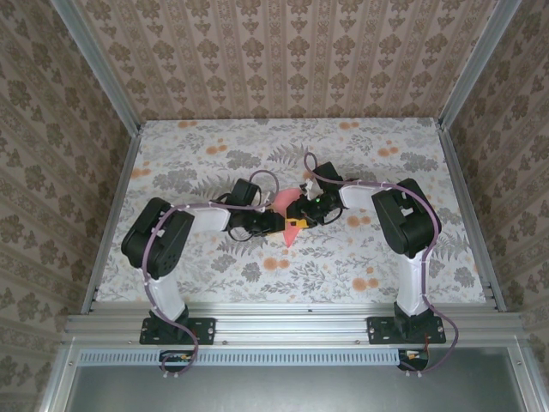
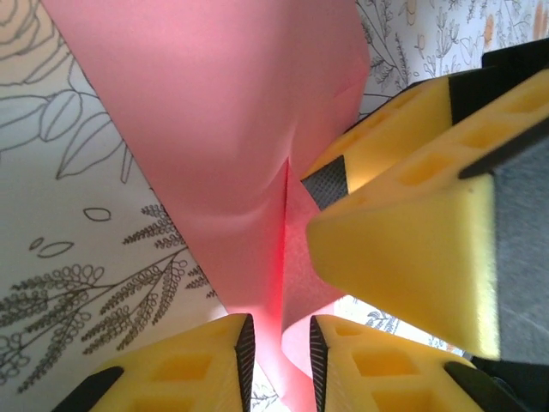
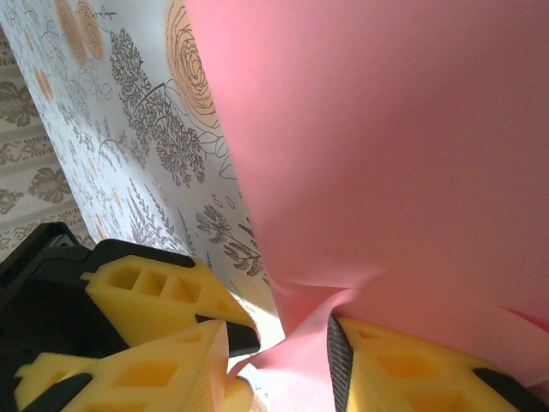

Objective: Fold a paper plane with a square sheet of paper (pick it up from the middle)
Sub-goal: Third fold the triangle at the center of the table.

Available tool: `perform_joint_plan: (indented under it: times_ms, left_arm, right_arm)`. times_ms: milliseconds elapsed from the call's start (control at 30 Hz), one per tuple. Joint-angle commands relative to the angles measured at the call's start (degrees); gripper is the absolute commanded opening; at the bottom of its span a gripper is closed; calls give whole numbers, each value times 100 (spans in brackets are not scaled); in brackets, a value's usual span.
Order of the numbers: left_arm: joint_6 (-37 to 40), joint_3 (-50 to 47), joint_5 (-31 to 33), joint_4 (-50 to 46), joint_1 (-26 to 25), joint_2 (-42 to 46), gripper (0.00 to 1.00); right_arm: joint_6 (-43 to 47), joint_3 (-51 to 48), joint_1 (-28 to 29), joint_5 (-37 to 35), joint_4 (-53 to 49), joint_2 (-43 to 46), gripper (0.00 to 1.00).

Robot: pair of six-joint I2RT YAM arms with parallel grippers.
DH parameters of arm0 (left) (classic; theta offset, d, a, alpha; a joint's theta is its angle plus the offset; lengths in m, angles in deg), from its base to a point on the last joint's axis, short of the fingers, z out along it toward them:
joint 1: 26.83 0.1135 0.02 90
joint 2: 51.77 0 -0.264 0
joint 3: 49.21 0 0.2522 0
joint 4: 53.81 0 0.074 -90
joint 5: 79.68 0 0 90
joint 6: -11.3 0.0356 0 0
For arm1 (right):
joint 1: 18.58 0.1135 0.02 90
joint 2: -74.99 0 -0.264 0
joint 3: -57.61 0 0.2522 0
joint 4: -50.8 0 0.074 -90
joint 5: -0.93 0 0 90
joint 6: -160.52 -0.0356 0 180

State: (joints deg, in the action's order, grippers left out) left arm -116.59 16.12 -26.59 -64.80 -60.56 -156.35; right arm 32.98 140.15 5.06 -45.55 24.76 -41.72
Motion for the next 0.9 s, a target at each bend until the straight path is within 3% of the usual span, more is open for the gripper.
perform_joint_plan:
  times_ms: [0, 867]
  left_arm:
    - [-8, 168, -115, 90, -37, -109, 26]
    - [323, 430, 166, -403, 50, -308, 6]
  right_arm:
    - [-48, -206, 36, -267, -223, -66, 39]
    - [-87, -171, -31, -266, -283, 366, 41]
